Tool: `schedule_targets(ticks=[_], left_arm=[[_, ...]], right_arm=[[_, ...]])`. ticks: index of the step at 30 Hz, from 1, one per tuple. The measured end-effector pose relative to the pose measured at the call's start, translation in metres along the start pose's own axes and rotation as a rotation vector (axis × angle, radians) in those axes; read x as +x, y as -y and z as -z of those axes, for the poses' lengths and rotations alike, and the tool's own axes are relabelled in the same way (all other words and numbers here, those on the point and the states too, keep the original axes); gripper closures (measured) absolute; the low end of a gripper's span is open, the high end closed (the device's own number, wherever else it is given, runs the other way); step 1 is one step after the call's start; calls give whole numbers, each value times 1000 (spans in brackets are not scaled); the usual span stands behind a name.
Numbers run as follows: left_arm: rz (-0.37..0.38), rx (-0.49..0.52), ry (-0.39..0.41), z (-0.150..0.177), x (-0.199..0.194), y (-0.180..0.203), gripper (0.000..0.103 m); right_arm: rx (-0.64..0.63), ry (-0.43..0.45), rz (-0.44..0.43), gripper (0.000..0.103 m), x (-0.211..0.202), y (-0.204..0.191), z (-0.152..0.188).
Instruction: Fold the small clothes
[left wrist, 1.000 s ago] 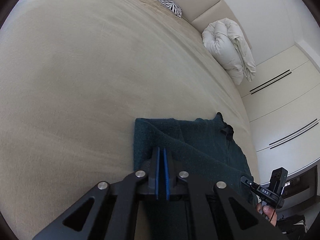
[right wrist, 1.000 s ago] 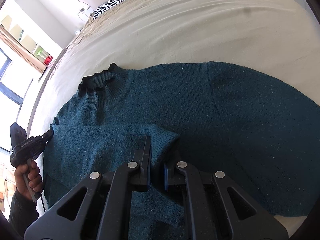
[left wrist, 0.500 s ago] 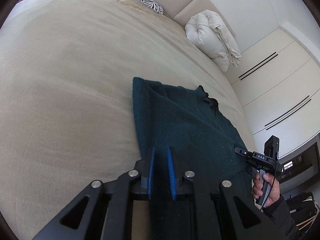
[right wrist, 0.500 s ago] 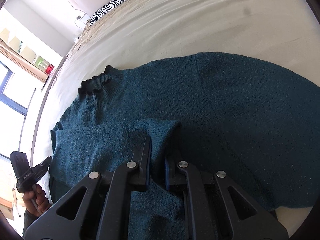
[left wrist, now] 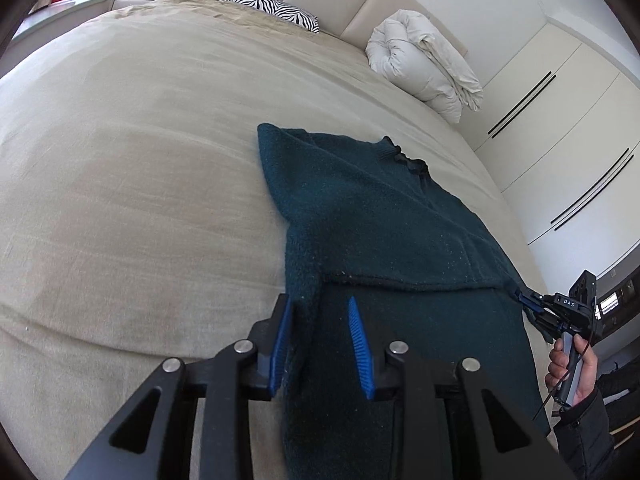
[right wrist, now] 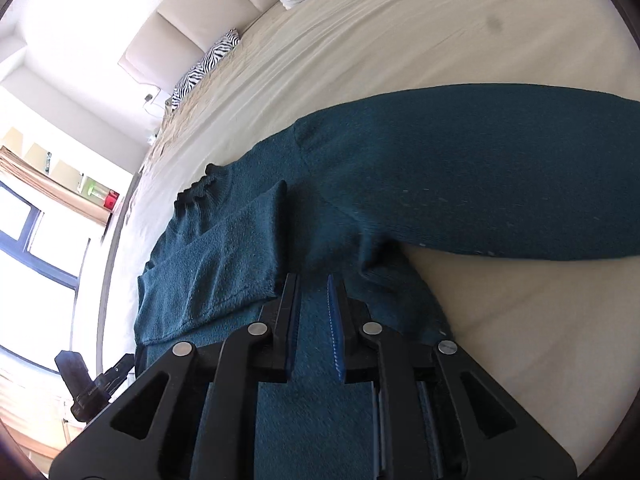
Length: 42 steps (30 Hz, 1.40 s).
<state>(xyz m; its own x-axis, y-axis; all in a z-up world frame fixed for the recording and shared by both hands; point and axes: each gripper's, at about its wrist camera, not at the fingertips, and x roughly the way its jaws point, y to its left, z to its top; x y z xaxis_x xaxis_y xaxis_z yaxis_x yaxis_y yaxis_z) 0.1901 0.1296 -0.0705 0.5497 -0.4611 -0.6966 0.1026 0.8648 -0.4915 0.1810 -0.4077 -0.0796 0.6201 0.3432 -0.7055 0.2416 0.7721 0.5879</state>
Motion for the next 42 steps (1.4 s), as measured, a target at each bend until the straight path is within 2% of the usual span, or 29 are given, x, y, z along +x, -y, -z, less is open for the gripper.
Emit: schedule_targets(ticks=[2,4,5,7,10,14,20,23,24,25,26,27,31,36,39,42], left_arm=[[4,20,21,12,-15,12,56],[33,20,31,26,-26,23,51],[48,20,30,34,-31,29,49],[71,28,13,50,-35,41,48],[97,38,-24,75,-37,59,48],[133,9,-67,98,-36,73,47],[182,-100,-57,111,-36,83,44],[196,-119,-54,112,-35,92,43],[195,-115,-57,112,-34,94,43],[191,-106,-63,113,-33,97,43],[184,-95,-69,113,-32,99,43],[178,-86,-73,112,-31,101,43],[176,-83,-72,108,-33,102,43],[178,-89,-75,100,-31,101,43],[195,-96,-72,91,-25,104,40],[217,-108,-73,81,-16,109,37]], right_arm=[[65,72,0,74,-38,33,9],[150,145,18,34,-75,71,17],[200,194,34,30,-93,91,21],[304,268,43,29,-126,132,28],[475,307,32,30,-156,188,37],[628,382,-40,31,-177,239,46],[699,450,-88,32,-175,271,26],[692,461,-80,34,-173,282,9],[670,459,-69,39,-171,282,3],[651,451,-59,51,-167,283,-3],[644,438,-44,58,-164,285,-7],[644,429,-27,71,-162,288,-10],[626,437,45,85,-163,290,-15],[477,443,131,90,-174,246,-29],[325,426,148,90,-178,187,-41],[125,386,143,90,-166,112,-50]])
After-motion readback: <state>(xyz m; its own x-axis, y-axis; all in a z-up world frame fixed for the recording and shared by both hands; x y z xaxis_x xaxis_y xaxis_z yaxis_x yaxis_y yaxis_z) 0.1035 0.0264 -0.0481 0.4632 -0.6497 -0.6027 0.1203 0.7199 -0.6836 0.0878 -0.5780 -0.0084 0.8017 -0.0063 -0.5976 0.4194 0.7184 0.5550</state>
